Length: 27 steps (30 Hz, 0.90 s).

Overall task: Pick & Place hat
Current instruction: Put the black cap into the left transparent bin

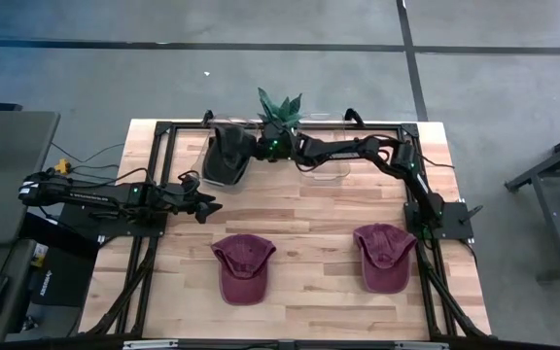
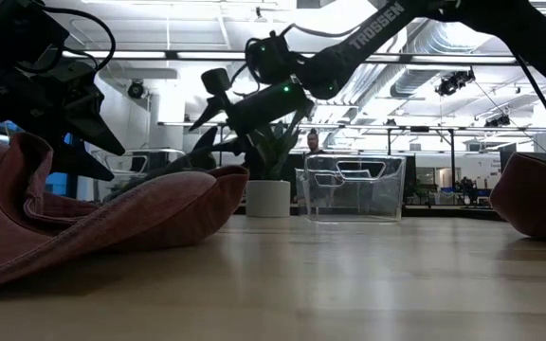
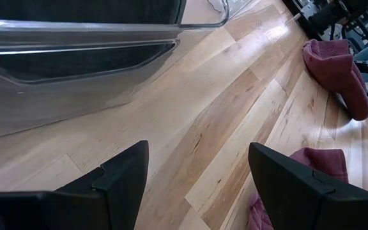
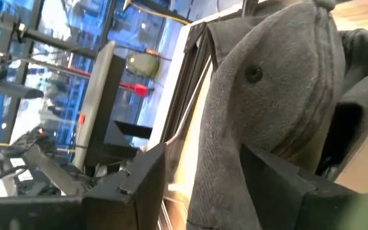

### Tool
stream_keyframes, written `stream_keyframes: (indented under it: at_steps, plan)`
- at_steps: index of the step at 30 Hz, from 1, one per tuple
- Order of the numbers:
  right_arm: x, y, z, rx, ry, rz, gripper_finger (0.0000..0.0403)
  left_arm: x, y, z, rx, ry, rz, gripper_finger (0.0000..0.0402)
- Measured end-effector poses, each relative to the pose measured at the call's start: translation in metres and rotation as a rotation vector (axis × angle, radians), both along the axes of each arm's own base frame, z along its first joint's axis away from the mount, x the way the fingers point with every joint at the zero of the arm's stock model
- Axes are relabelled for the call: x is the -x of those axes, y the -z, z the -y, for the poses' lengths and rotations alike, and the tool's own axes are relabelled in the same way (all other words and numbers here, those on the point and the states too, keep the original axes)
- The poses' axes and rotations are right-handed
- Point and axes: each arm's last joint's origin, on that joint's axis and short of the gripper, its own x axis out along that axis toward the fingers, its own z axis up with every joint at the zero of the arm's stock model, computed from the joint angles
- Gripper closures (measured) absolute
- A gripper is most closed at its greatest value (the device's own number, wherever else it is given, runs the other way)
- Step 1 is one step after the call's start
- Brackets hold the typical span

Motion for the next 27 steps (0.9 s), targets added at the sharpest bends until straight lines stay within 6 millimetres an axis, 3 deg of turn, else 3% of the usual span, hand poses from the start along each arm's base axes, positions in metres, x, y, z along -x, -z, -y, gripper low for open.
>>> stream_keyframes:
  at_steps: [10, 20, 27]
  plan:
    - [0.004, -0.001, 0.01, 0.013, -0.023, -0.003, 0.0207, 0.0, 0.0, 0.0, 0.0, 0.0, -0.001, 0.014]
    - [0.013, -0.033, 0.01, 0.087, -0.084, 0.034, 0.0207, 0.0, 0.0, 0.0, 0.0, 0.0, 0.0, 0.014]
    - [0.021, -0.035, 0.006, 0.097, -0.131, -0.076, 0.0208, 0.0, 0.0, 0.0, 0.003, 0.005, 0.0, 0.014]
